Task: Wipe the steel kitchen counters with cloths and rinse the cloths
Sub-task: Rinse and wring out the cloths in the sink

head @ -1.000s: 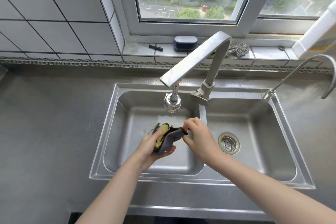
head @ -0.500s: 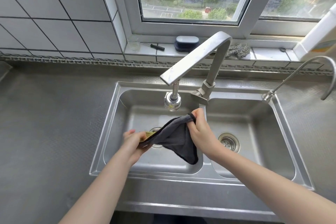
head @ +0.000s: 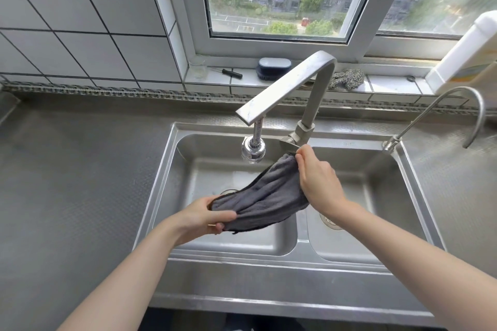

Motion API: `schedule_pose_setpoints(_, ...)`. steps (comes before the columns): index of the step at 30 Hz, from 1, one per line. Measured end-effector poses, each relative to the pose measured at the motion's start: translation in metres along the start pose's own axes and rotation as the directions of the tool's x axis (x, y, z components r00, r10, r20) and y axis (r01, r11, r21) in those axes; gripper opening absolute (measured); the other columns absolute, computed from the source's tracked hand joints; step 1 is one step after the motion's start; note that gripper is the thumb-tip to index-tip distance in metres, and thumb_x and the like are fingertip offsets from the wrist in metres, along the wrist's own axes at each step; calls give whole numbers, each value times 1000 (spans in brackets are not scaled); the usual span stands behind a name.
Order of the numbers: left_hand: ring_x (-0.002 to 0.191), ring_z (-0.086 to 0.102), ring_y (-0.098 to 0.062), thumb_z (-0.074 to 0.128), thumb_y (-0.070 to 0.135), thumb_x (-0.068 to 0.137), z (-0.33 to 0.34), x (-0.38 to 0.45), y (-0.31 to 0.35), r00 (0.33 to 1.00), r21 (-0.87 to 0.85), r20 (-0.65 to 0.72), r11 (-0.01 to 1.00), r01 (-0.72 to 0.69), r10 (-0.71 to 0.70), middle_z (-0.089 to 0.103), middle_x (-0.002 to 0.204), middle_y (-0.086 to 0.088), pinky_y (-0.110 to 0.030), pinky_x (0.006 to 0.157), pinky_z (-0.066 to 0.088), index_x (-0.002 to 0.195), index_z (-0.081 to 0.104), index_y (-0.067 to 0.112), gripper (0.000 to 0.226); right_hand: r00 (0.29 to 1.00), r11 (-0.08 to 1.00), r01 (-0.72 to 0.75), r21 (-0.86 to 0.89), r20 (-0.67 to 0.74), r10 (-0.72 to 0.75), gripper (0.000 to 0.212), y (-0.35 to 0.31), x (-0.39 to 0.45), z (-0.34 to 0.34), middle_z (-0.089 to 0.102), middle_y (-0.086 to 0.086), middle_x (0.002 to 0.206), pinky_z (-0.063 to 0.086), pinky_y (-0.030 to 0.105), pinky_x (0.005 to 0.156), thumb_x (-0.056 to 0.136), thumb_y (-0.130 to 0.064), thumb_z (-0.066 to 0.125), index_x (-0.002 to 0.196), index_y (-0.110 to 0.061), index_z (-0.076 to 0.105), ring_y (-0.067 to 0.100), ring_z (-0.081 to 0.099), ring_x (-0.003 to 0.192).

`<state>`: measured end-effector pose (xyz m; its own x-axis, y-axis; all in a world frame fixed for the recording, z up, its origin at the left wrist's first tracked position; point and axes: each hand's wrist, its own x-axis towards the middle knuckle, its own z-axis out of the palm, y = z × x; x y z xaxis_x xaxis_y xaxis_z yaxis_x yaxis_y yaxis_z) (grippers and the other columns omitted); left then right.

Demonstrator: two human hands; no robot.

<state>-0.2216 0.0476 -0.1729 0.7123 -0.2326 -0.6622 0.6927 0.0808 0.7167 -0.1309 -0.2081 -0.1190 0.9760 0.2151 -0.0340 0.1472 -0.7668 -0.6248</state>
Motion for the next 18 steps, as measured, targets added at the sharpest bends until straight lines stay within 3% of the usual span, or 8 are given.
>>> schedule_pose_setpoints(3, 65, 57, -10, 78, 12, 80, 6, -2, 8, 982, 111, -176, 993, -45, 64, 74, 87, 1, -26, 65, 43, 108, 70, 13, 29, 999, 990, -32, -135, -35, 27, 16, 10, 1, -10, 55, 11, 77, 43, 45, 69, 103, -37, 27, 97, -24, 33, 41, 52, 75)
schedule_pose_setpoints(6, 82, 68, -19, 76, 19, 82, 17, 0, 17, 958, 30, -272, 996, -86, 91, 76, 96, -6, -31, 77, 51, 105, 71, 10, 26, 993, 993, -113, 30, 29, 112, 16, 18, -2, -16, 61, 9, 94, 43, 43, 78, 101, -38, 39, 113, -28, 37, 35, 54, 90)
schedule_pose_setpoints(8, 79, 67, -14, 74, 21, 83, 26, 0, 23, 933, 47, -333, 991, -125, 133, 74, 91, -3, -25, 74, 52, 98, 71, 9, 19, 982, 975, -166, 151, 120, 149, 25, 22, -5, -24, 60, 4, 101, 41, 40, 83, 97, -39, 52, 115, -25, 44, 27, 54, 97)
schedule_pose_setpoints(10, 74, 61, -10, 73, 21, 84, 37, 0, 29, 896, 147, -383, 972, -182, 226, 69, 79, 5, -21, 70, 47, 83, 68, 14, 9, 961, 973, -145, 179, 260, 95, 24, 27, -12, -35, 64, -1, 101, 45, 37, 87, 91, -43, 61, 104, -24, 58, 17, 57, 97)
schedule_pose_setpoints(13, 67, 56, -10, 76, 12, 80, 58, -2, 43, 841, 291, -371, 910, -297, 393, 62, 69, 7, -16, 63, 45, 73, 59, 10, 18, 873, 993, -62, 96, 488, 7, 22, 35, -29, -50, 67, -13, 104, 50, 27, 89, 81, -46, 72, 96, -31, 65, 7, 62, 98)
schedule_pose_setpoints(15, 73, 55, -11, 79, 13, 76, 74, -3, 51, 789, 427, -362, 840, -334, 497, 57, 85, 3, -16, 70, 45, 75, 60, 8, 20, 882, 999, 22, -38, 471, -2, 26, 46, -35, -54, 66, -11, 110, 48, 27, 88, 77, -36, 77, 96, -27, 62, 12, 62, 100)
schedule_pose_setpoints(18, 87, 54, -1, 81, 15, 74, 103, -2, 68, 726, 621, -222, 668, -409, 651, 52, 102, 8, -6, 77, 38, 74, 61, 13, 20, 972, 980, 9, -197, 232, 37, 19, 65, -39, -72, 57, -3, 90, 35, 24, 71, 78, -19, 74, 83, -23, 56, 18, 54, 86)
